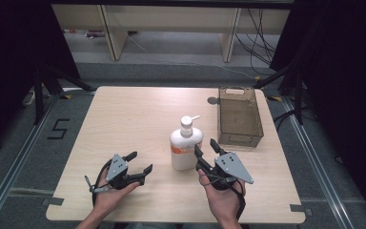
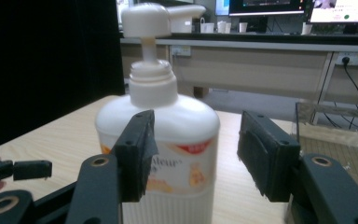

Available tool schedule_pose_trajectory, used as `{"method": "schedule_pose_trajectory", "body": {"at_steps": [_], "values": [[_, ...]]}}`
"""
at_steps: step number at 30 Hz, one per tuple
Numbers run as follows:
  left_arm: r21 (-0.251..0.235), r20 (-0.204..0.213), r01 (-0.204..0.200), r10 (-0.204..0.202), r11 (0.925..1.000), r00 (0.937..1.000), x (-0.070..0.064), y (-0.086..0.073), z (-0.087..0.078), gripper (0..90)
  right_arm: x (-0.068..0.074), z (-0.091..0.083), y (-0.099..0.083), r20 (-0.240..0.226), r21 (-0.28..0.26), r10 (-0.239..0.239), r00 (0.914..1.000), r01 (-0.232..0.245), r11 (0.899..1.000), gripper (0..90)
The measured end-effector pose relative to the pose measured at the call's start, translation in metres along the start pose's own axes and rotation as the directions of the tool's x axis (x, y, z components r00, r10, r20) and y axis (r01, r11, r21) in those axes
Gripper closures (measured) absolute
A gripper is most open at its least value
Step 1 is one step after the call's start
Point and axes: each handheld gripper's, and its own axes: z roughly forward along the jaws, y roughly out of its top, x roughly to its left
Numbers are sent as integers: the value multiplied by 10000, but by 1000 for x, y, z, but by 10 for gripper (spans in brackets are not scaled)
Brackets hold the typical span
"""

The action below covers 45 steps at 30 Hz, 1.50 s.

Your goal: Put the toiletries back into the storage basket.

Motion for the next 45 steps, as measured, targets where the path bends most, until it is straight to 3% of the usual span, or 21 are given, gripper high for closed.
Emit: {"method": "schedule_pose_trajectory", "body": {"at_steps": [11,13,14,18,20,28,34,36,42,45], "values": [[-102,-151,-34,32,9999,9999,-1,-1,-1,201,16,7,18,221,-457,-316,9993,326,9984,455],[-163,-122,-15,13,9999,9999,0,-1,-1,201,21,9,19,269,-314,-143,9995,152,9994,455],[-160,-131,-13,11,9999,9999,0,-1,-1,201,21,12,20,306,-446,-474,9984,488,9978,455],[-133,-159,-20,18,9999,9999,0,-1,0,201,27,18,23,308,-487,-194,9993,208,9986,456],[-153,-180,49,-51,9999,9998,0,-1,0,201,27,20,25,426,-470,-391,9983,411,9980,457],[-87,-201,92,-94,9999,9998,1,0,-2,201,35,28,30,520,-396,-189,9985,210,9990,462],[-100,-168,149,-150,9998,9997,1,0,-2,201,38,36,33,686,-494,-411,9968,445,9978,468],[-99,-177,160,-161,9998,9997,1,0,-2,201,41,37,34,705,-284,-214,9973,234,9993,469],[-85,-173,159,-160,9998,9997,1,0,-2,201,40,43,35,886,-161,-422,9952,438,9989,481],[-83,-175,157,-158,9998,9997,1,0,-2,202,42,45,36,883,-71,-315,9956,322,9995,487]]}}
